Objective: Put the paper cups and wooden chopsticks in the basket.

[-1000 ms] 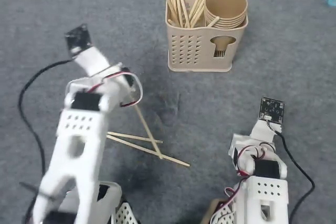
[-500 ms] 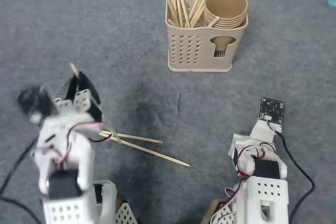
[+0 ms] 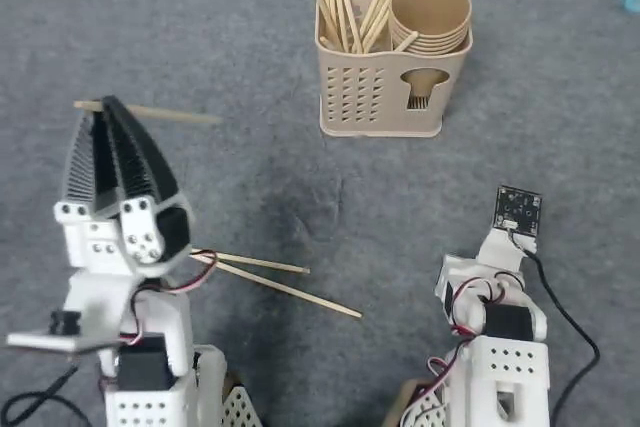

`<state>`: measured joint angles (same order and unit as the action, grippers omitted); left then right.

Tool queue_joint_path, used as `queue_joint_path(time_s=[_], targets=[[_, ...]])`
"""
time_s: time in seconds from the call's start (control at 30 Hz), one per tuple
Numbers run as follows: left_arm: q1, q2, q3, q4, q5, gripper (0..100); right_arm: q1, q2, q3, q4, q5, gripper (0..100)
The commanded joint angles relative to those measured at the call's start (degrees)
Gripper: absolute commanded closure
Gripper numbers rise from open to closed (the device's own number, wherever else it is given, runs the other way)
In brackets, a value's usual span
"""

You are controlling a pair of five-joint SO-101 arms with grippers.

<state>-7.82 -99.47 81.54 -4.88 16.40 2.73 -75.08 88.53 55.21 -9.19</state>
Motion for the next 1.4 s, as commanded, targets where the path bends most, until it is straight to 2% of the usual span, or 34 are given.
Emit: queue_joint_path(time_s=[0.0,0.1,0.23,0.47,0.6,0.87,1.0,1.2,1.37], targets=[[10.4,5.6,-3.8,-7.8,-0.6,99,0.7,-0.7,-0.4,-0.9,-0.3,99.1],[16.4,11.3,-11.0,-7.8,-0.7,99,0.7,-0.7,-0.4,-0.9,-0.3,99.1],[21.4,26.4,-25.5,-7.8,-0.8,99,0.6,-0.7,-0.4,-1.0,-0.3,99.1],[22.0,54.9,-53.1,-7.8,-0.8,99,0.6,-0.7,-0.4,-1.0,-0.2,99.1],[22.9,67.7,-62.7,-7.7,-0.8,99,0.6,-0.7,-0.4,-1.0,-0.2,99.1],[25.5,85.1,-66.8,-8.2,-1.2,99,0.6,-0.7,-0.4,-0.8,2.5,99.1],[25.3,91.0,-66.8,-8.2,-5.7,99,0.3,-0.7,-0.4,-0.7,2.7,99.1],[24.1,98.2,-66.3,-18.5,-6.2,99,0.1,-0.7,-0.4,-0.8,2.9,99.1],[24.3,99.9,-65.0,-17.8,-6.1,99,0.1,-0.7,-0.4,-1.0,3.0,99.1]])
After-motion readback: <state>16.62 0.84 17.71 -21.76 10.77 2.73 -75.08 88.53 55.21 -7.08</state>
